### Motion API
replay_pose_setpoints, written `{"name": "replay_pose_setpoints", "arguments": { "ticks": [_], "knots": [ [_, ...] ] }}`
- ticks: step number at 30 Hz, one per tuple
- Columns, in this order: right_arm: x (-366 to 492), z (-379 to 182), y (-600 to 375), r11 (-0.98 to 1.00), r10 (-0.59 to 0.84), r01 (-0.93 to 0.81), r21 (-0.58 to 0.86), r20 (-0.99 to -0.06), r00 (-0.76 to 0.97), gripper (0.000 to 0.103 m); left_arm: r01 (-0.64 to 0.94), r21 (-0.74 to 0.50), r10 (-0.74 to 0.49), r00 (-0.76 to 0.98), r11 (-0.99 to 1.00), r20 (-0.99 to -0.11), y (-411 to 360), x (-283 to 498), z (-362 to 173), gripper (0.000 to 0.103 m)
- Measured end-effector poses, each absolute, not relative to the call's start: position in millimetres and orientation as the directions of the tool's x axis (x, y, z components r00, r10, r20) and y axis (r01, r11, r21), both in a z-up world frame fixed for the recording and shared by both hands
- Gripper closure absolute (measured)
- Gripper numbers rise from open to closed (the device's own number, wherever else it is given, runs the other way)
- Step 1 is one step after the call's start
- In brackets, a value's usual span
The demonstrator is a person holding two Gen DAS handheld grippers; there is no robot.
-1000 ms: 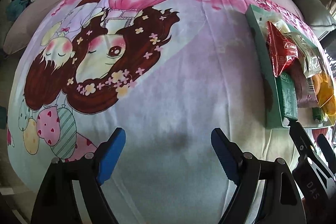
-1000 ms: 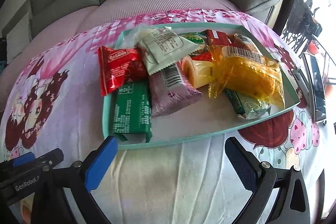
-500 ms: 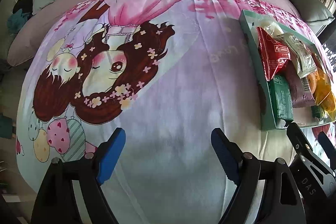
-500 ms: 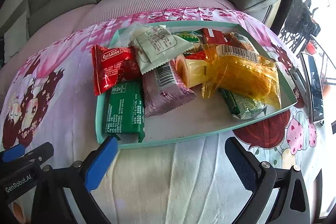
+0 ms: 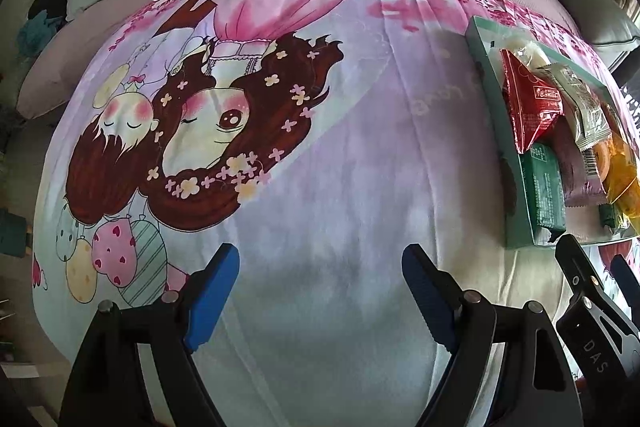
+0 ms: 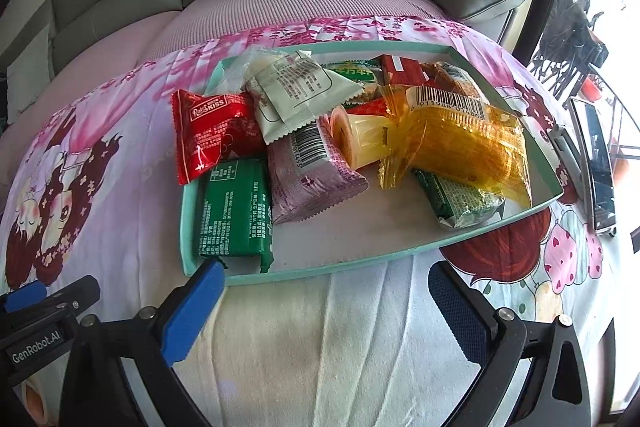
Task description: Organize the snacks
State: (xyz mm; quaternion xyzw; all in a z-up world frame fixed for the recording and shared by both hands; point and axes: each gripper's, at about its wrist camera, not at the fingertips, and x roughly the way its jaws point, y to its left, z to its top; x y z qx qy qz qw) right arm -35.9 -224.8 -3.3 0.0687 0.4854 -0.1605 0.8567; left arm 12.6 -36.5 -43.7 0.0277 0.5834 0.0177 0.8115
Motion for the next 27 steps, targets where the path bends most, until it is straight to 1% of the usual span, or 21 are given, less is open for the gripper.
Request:
{"name": "replay_pose_setpoints", "arguments": {
  "ticks": [27],
  "knots": [
    [-36.4,-3.7,-226.1,0.936,-0.211,0.349,-0.037,-0.855,0.475,0.0,0.005,0.064,0.059,0.318,0.998,-0.946,-33.5,13.1,-45.0,0.019]
  ]
}}
